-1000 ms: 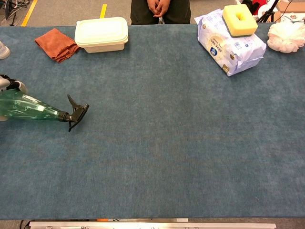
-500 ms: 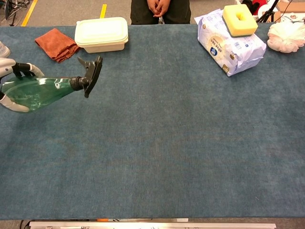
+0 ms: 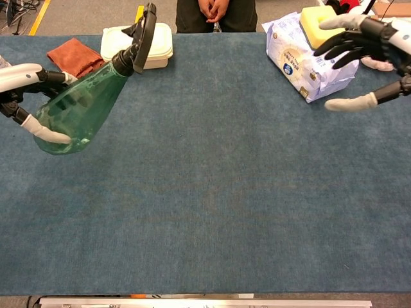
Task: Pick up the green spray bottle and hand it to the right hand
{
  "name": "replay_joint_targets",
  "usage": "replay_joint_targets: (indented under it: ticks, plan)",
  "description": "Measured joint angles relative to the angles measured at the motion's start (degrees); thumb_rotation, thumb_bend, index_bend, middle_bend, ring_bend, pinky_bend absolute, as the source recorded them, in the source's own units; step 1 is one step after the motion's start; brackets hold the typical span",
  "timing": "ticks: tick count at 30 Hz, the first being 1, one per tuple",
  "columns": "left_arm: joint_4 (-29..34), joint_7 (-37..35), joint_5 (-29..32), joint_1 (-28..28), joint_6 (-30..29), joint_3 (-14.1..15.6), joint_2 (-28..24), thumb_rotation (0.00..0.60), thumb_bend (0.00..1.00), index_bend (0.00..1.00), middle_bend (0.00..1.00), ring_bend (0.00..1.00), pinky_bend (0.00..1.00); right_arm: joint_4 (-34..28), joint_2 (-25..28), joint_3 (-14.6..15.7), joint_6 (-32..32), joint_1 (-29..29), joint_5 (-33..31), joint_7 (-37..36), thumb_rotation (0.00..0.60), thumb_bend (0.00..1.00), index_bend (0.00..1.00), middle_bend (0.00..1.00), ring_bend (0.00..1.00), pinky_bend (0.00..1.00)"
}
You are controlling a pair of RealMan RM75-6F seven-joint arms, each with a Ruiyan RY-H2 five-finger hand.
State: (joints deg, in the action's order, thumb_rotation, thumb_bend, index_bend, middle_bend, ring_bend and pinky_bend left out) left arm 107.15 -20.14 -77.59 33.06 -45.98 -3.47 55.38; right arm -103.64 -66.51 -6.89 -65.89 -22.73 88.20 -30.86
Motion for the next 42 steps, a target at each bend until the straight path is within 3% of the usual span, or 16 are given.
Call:
replay_joint_targets:
  ticks: [7, 18, 30, 36, 42]
  plan:
    - [4.0, -2.5, 2.7, 0.9, 1.2, -1.4, -0.2, 0.6, 0.27, 0.4, 0.43, 0.39, 0.56, -2.7, -6.2, -2.7, 4.7, -4.1, -6.3, -4.4, 0.6, 0.0, 0.16, 0.29, 0.23, 0.28]
    - [6.2, -4.4, 8.2, 1.9, 2.6, -3.0, 1.3, 0.6, 0.27, 0.4, 0.43, 0.39, 0.56, -5.8, -14.4, -7.2, 9.5, -8.5, -15.9, -8.8, 0.6, 0.0, 0.16, 0.23, 0.13, 0.09]
    - [9.3, -6.3, 11.9, 2.5, 4.8, -4.1, 2.1, 0.6, 0.27, 0.4, 0.43, 0.39, 0.56, -3.3, -29.2, -13.6, 7.2, -13.7, -25.9, -1.4, 0.6, 0.0, 0.14, 0.22, 0.12, 0.08]
    - [9.7, -6.1, 12.4, 2.7, 5.3, -4.2, 2.7, 0.6, 0.27, 0.4, 0.43, 0.39, 0.56, -3.5, -32.2, -16.6, 7.3, -15.7, -29.8, 0.3, 0.6, 0.0, 0.07, 0.18, 0.1, 0.07]
    - [9.2, -5.9, 13.6, 2.8, 5.7, -4.3, 2.8, 0.6, 0.27, 0.4, 0.43, 0.39, 0.56, -4.7, -32.3, -17.0, 9.5, -16.1, -30.8, 0.2, 0.6, 0.0, 0.06, 0.18, 0.1, 0.06]
